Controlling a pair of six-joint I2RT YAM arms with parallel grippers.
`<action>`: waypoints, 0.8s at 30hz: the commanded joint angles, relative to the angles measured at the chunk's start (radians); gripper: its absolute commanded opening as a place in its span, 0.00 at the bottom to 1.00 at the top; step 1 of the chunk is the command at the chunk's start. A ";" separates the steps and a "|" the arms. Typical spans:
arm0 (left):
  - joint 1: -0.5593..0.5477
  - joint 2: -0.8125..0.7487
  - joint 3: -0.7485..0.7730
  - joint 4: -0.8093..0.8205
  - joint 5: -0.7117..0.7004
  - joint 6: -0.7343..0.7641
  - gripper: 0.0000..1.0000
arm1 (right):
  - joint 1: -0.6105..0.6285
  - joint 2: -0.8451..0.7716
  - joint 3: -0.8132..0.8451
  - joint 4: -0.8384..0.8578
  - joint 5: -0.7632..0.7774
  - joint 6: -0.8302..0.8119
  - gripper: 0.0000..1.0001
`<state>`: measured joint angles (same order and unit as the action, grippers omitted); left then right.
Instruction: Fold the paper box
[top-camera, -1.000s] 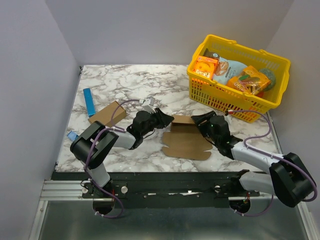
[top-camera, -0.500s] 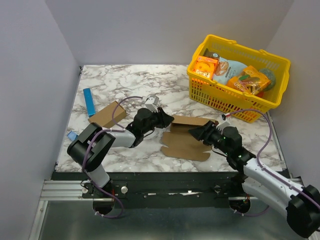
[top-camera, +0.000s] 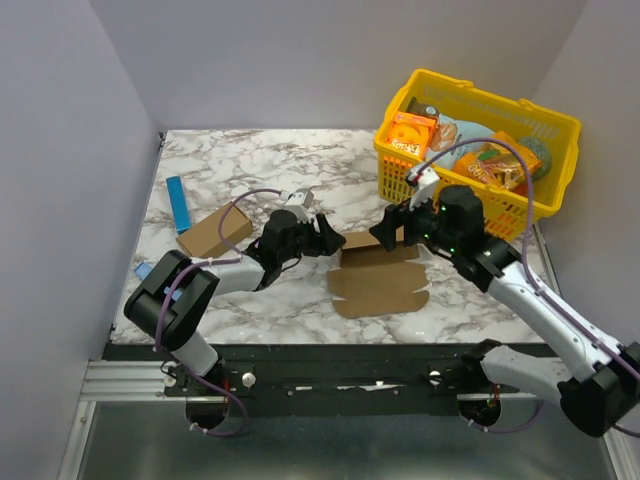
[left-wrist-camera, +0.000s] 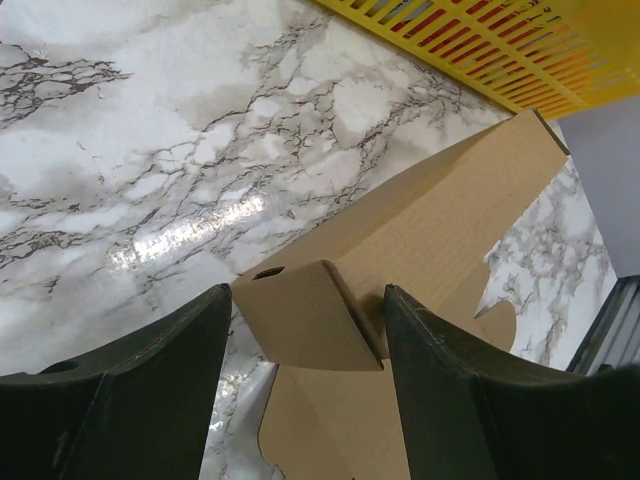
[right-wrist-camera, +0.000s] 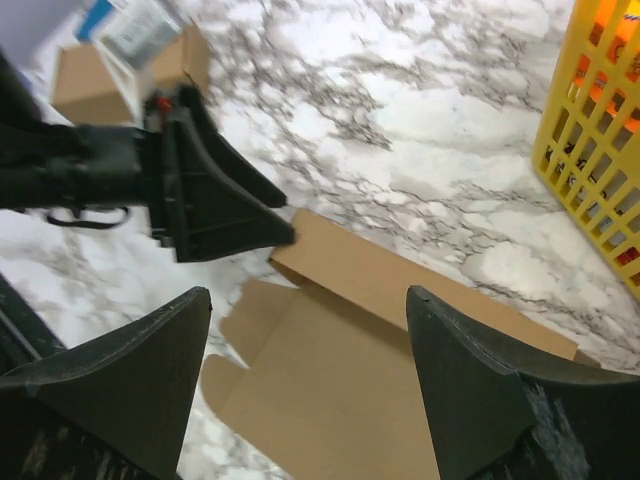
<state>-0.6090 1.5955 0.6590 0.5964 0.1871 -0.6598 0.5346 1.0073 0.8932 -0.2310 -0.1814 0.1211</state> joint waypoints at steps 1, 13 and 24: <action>0.012 0.017 -0.007 0.029 0.072 -0.041 0.72 | -0.004 0.163 0.070 -0.130 0.016 -0.243 0.86; 0.014 0.092 -0.013 0.108 0.143 -0.093 0.56 | -0.016 0.323 0.105 -0.033 -0.012 -0.337 0.85; 0.014 0.123 0.016 0.019 0.189 0.046 0.34 | -0.015 0.303 0.092 0.001 -0.013 -0.342 0.85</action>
<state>-0.5968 1.6810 0.6746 0.7338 0.3466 -0.7174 0.5232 1.3235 0.9890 -0.2569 -0.1814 -0.1894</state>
